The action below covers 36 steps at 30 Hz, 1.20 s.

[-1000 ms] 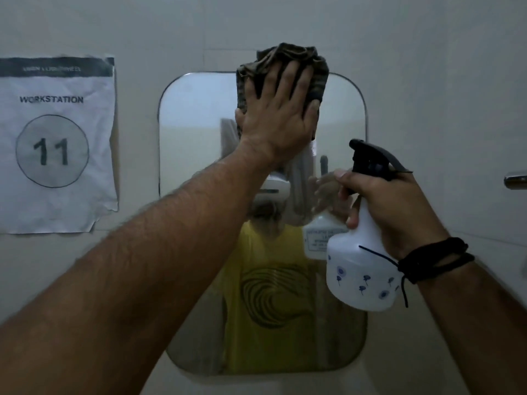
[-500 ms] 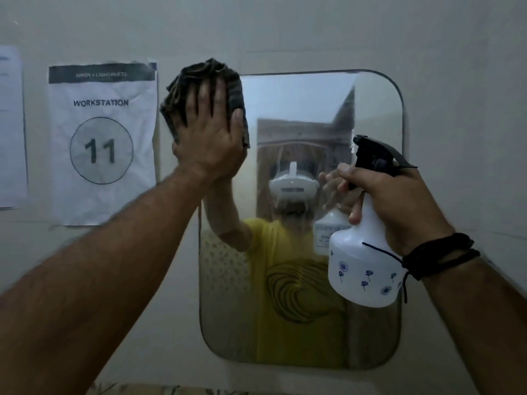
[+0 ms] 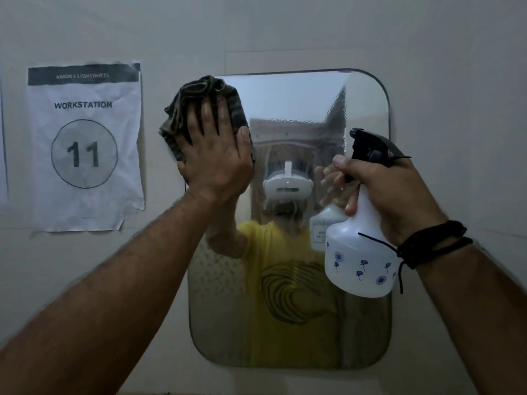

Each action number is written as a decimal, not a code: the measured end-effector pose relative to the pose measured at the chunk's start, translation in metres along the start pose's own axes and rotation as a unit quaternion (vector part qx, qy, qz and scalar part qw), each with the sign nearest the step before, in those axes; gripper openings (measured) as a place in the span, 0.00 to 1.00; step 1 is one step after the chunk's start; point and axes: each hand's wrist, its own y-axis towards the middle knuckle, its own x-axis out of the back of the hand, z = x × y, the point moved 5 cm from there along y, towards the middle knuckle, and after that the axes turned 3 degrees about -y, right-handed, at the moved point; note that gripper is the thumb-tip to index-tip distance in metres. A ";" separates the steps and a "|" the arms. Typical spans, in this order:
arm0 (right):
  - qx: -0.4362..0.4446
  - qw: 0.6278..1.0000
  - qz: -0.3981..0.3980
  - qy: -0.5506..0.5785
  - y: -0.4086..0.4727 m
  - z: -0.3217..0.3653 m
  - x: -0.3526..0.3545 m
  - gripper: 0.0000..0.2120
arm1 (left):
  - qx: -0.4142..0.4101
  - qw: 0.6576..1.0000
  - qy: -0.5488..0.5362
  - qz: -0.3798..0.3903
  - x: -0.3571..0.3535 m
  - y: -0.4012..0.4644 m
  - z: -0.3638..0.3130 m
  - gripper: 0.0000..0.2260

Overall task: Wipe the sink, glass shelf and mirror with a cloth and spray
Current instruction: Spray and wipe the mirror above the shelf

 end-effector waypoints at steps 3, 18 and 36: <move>-0.001 1.000 0.001 0.004 -0.001 -0.004 0.005 0.12 | -0.033 0.999 -0.015 0.010 -0.009 -0.017 -0.024 0.31; -0.002 0.998 -0.058 -0.018 -0.033 0.000 0.062 0.08 | -0.155 0.978 -0.076 0.118 -0.039 -0.054 -0.193 0.32; -0.044 0.997 -0.046 -0.033 -0.050 -0.020 0.041 0.07 | -0.237 0.965 -0.037 0.106 -0.041 -0.084 -0.174 0.31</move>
